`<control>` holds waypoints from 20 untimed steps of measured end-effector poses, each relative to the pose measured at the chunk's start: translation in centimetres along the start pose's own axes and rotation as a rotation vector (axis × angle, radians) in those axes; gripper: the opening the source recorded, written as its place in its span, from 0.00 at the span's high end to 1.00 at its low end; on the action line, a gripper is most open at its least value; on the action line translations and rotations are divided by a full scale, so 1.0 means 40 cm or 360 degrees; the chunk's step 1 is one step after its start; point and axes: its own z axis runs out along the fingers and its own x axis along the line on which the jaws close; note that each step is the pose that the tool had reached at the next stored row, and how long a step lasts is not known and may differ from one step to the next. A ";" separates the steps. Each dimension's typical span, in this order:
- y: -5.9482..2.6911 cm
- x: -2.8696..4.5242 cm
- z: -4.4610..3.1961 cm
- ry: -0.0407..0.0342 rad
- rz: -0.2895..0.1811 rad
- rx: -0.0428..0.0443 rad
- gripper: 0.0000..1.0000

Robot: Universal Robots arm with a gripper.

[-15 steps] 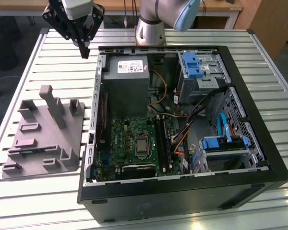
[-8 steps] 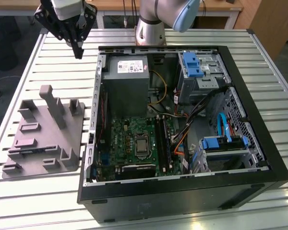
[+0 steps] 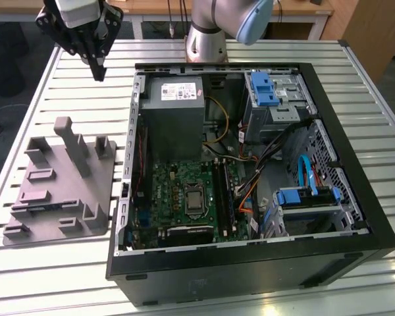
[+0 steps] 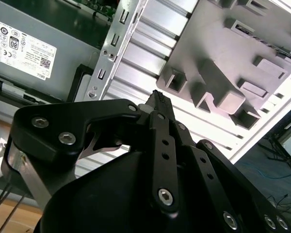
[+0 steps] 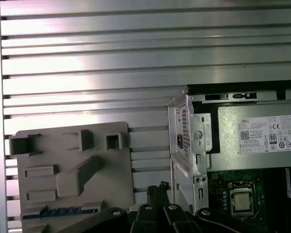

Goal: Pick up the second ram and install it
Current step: 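Reach for the second ram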

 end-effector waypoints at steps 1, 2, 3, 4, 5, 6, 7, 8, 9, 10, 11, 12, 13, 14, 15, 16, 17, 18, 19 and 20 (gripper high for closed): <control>0.000 0.005 0.000 0.0000 0.0000 0.0000 0.90; -0.001 0.010 0.000 0.0000 0.0000 0.0000 0.90; -0.001 0.015 0.000 0.0000 0.0000 0.0000 0.90; -0.002 0.020 0.000 0.0000 0.0000 0.0000 0.90; -0.002 0.025 0.000 0.0000 0.0000 0.0000 0.90; -0.002 0.029 -0.001 0.0000 0.0000 0.0000 0.90; -0.003 0.034 -0.001 0.0000 0.0000 0.0000 0.90; -0.003 0.038 -0.001 0.0000 0.0000 0.0000 0.90; -0.003 0.042 -0.001 0.0000 0.0000 0.0000 0.90; -0.004 0.047 -0.001 0.0000 0.0000 0.0000 0.90; -0.004 0.051 -0.001 0.0000 0.0000 0.0000 0.90; -0.004 0.056 -0.001 0.0000 0.0000 0.0000 0.90; -0.005 0.061 -0.001 0.0000 0.0000 0.0000 0.90; -0.005 0.066 -0.001 0.0000 0.0000 0.0000 0.90; -0.006 0.077 -0.002 0.0000 0.0000 0.0000 0.90; -0.006 0.083 -0.002 0.0000 0.0000 0.0000 0.90; -0.007 0.088 -0.002 0.0000 0.0000 0.0000 0.90; -0.007 0.093 -0.002 0.0000 0.0000 0.0000 0.90; -0.007 0.097 -0.002 0.0000 0.0000 0.0000 0.90; -0.008 0.101 -0.002 0.0000 0.0000 0.0000 0.90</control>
